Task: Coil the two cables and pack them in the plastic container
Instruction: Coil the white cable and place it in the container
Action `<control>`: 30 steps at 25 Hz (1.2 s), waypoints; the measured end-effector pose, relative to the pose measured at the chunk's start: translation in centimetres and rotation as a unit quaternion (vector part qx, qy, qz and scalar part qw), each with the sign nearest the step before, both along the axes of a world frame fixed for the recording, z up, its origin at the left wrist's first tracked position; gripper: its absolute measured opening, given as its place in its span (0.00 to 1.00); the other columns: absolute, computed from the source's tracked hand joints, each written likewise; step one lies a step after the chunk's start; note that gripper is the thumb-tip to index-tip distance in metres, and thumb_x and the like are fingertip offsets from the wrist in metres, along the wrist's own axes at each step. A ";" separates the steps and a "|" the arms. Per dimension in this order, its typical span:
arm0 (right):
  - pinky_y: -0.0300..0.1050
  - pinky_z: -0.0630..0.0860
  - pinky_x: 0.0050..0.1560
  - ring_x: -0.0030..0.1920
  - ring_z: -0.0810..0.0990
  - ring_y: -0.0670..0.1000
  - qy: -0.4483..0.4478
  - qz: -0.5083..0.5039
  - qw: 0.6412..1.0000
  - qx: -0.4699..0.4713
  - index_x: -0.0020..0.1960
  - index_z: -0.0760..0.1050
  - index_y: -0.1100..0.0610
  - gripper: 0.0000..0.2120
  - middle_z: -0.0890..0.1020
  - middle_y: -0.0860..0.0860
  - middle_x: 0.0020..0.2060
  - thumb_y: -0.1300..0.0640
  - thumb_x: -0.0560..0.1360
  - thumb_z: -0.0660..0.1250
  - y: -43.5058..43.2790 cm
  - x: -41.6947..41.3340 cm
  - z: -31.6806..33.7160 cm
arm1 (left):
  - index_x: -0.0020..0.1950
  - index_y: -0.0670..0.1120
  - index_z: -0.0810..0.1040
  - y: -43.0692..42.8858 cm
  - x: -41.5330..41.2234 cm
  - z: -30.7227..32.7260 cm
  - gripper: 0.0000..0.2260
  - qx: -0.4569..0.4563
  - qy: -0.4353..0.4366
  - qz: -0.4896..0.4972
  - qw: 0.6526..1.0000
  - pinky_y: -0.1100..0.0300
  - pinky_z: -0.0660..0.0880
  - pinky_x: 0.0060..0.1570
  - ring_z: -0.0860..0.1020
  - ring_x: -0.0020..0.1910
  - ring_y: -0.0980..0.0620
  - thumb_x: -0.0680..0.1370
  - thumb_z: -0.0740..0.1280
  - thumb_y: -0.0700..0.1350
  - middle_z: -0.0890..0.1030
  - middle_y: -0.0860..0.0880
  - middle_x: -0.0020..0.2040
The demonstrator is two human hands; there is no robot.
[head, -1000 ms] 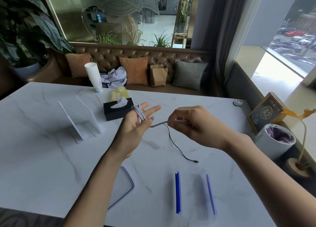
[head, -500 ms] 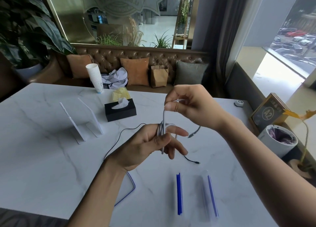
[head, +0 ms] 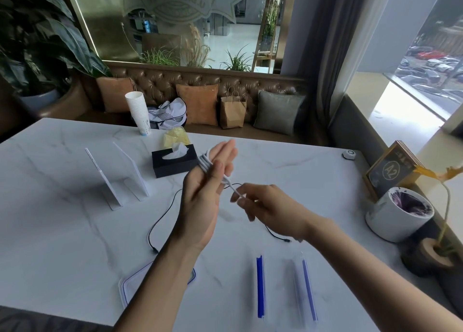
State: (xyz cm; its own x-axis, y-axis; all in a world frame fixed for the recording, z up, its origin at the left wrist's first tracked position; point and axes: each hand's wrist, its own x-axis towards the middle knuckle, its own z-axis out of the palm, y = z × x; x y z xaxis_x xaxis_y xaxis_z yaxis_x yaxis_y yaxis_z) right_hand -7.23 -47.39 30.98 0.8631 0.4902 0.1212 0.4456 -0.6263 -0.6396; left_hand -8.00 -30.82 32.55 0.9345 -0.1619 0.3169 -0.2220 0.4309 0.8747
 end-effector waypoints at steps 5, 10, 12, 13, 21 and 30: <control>0.39 0.75 0.40 0.35 0.78 0.46 -0.031 0.015 0.995 -0.092 0.52 0.77 0.53 0.09 0.81 0.48 0.34 0.51 0.82 0.61 -1.2 -0.4 2.0 | 0.72 0.59 0.69 1.2 1.0 -1.5 0.22 0.273 0.046 0.007 0.961 0.63 0.60 0.73 0.64 0.72 0.67 0.79 0.58 0.63 0.65 0.59 0.76; 0.29 0.70 0.37 0.34 0.78 0.44 -0.055 0.033 0.993 -0.099 0.46 0.81 0.52 0.05 0.82 0.44 0.35 0.53 0.78 0.68 -2.5 0.4 5.5 | 0.65 0.52 0.78 1.8 1.1 -0.9 0.36 0.402 0.035 -0.079 0.912 0.60 0.65 0.71 0.68 0.70 0.65 0.67 0.61 0.74 0.73 0.60 0.70; 0.28 0.72 0.35 0.33 0.80 0.42 -0.043 0.010 0.999 -0.028 0.44 0.81 0.56 0.02 0.84 0.47 0.35 0.59 0.76 0.71 -2.8 0.8 6.9 | 0.57 0.48 0.81 1.7 0.8 -0.4 0.29 0.425 0.009 -0.107 0.899 0.63 0.71 0.63 0.75 0.64 0.63 0.69 0.65 0.69 0.80 0.60 0.60; 0.32 0.74 0.33 0.30 0.80 0.42 -0.021 -0.005 0.999 0.026 0.43 0.81 0.58 0.03 0.84 0.50 0.34 0.60 0.75 0.72 -2.9 1.0 7.3 | 0.55 0.47 0.81 1.6 0.6 -0.2 0.25 0.419 0.003 -0.121 0.900 0.64 0.74 0.58 0.79 0.57 0.62 0.72 0.66 0.67 0.83 0.57 0.55; 0.41 0.75 0.35 0.36 0.75 0.53 0.109 -0.035 0.917 0.383 0.57 0.71 0.61 0.11 0.78 0.59 0.36 0.60 0.77 0.67 -0.2 2.3 4.4 | 0.37 0.44 0.72 0.3 0.0 1.1 0.14 0.227 0.024 -0.174 0.958 0.65 0.73 0.38 0.74 0.30 0.51 0.82 0.59 0.46 0.70 0.52 0.24; 0.42 0.79 0.45 0.44 0.82 0.50 0.222 -0.017 0.878 0.425 0.60 0.78 0.60 0.18 0.84 0.53 0.44 0.51 0.77 0.61 0.0 0.6 2.3 | 0.32 0.49 0.74 0.5 0.7 -0.2 0.16 0.023 0.072 -0.222 0.972 0.66 0.74 0.39 0.75 0.29 0.56 0.76 0.63 0.55 0.69 0.56 0.20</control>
